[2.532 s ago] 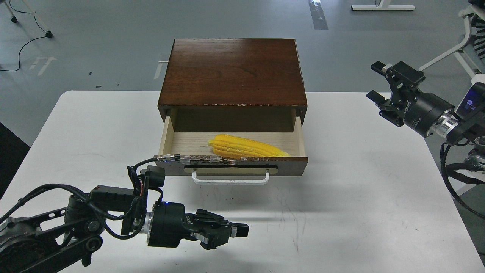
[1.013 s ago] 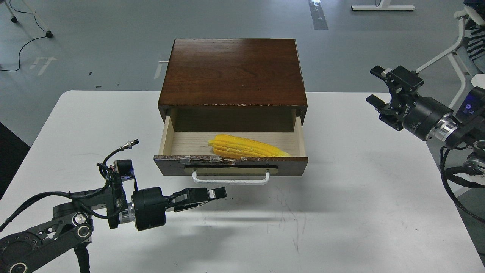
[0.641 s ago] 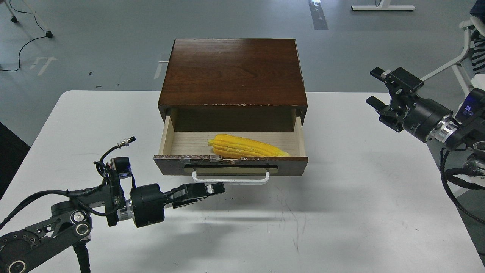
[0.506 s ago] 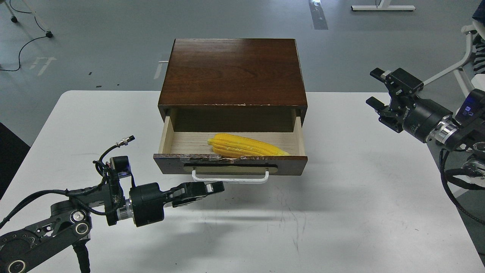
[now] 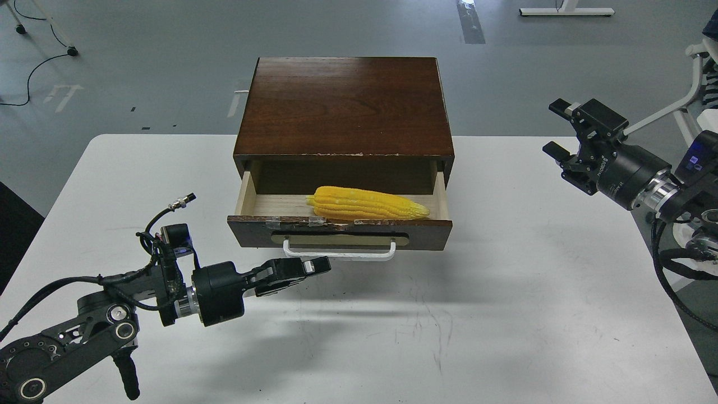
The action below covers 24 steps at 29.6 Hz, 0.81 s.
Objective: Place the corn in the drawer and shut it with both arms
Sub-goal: 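Push the drawer shut with the left gripper, away from the robot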
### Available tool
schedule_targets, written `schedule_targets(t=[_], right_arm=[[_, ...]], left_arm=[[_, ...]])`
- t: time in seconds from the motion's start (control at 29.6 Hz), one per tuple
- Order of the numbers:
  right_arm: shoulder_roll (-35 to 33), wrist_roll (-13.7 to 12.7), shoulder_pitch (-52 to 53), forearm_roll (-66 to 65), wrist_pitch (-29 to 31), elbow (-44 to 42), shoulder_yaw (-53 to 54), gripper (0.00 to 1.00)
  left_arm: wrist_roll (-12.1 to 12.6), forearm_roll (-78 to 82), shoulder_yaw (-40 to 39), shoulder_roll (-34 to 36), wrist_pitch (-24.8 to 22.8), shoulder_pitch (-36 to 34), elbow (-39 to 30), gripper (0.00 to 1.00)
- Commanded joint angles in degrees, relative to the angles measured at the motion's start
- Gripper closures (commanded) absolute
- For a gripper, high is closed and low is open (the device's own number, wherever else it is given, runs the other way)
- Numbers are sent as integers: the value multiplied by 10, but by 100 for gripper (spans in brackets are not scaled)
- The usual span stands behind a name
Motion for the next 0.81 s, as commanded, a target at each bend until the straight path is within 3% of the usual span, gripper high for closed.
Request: schedule_targets(t=[0.0, 0.78], right_arm=[[0, 0, -2, 0, 0, 0, 0, 3], [0, 0, -13, -1, 0, 0, 4, 3]], left_arm=[[0, 0, -8, -8, 11, 0, 7, 100], [0, 0, -25, -39, 33, 0, 39, 100]])
